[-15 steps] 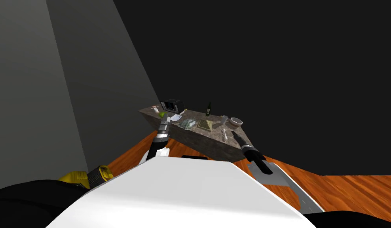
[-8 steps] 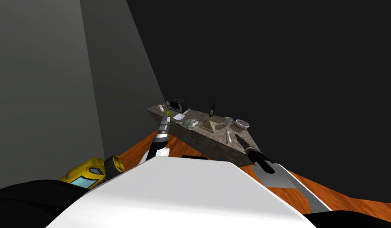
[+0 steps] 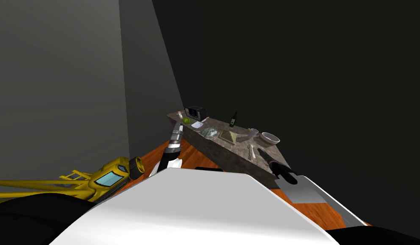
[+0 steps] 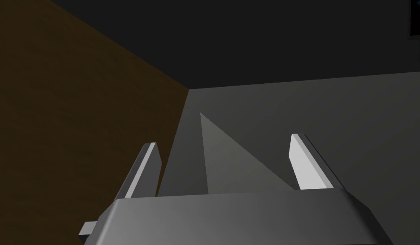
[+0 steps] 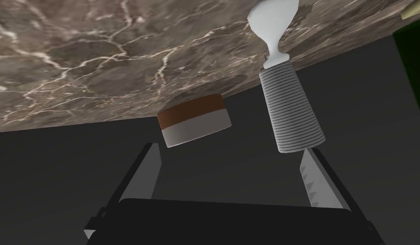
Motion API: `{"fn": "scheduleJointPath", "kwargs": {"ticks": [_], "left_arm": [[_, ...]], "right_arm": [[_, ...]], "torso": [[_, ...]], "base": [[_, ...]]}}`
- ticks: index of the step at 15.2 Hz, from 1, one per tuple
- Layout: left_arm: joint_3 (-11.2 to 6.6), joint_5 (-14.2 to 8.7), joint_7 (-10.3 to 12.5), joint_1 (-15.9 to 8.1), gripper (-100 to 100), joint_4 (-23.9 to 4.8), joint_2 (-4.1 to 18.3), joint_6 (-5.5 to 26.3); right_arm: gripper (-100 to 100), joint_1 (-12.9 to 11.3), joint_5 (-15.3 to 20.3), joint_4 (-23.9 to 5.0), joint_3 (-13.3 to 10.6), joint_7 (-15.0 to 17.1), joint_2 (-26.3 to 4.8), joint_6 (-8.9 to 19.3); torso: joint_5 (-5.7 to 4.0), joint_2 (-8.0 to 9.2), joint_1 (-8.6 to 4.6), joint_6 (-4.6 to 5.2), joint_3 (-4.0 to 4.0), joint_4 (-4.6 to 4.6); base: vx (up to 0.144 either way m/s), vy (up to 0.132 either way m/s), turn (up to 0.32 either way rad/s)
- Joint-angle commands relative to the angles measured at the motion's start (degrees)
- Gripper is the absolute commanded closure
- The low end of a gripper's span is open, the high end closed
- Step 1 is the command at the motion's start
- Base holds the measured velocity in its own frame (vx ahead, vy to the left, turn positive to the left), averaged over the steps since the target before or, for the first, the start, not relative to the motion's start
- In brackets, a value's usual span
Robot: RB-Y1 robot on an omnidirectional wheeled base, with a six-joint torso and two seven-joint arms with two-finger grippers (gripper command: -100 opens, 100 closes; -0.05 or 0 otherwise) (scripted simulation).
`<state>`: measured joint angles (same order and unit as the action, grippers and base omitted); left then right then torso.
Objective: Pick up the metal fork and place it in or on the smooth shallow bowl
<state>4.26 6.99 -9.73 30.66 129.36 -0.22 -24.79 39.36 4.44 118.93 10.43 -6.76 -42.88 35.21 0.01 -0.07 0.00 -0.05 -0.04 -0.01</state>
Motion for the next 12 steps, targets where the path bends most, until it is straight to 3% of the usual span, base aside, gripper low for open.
{"fn": "scheduleJointPath", "kwargs": {"ticks": [1, 12], "left_arm": [[0.00, 0.00, 0.00, 0.00, 0, 0.00, 0.00, 0.00], [0.00, 0.00, 0.00, 0.01, 0, 0.00, 0.00, 0.00]], "right_arm": [[-100, 0.10, -0.75, -0.87, 0.03, -0.05, -1.23, 2.57], [-100, 1.64, -7.99, -5.41, -0.59, -0.39, -9.77, 16.08]], "torso": [[0.00, 0.00, 0.00, 0.00, 0.00, 0.00], [-0.01, -0.10, 0.01, 0.02, -0.06, -0.02]], "base": [[0.006, 0.008, 0.216], [0.017, 0.012, 0.253]]}}
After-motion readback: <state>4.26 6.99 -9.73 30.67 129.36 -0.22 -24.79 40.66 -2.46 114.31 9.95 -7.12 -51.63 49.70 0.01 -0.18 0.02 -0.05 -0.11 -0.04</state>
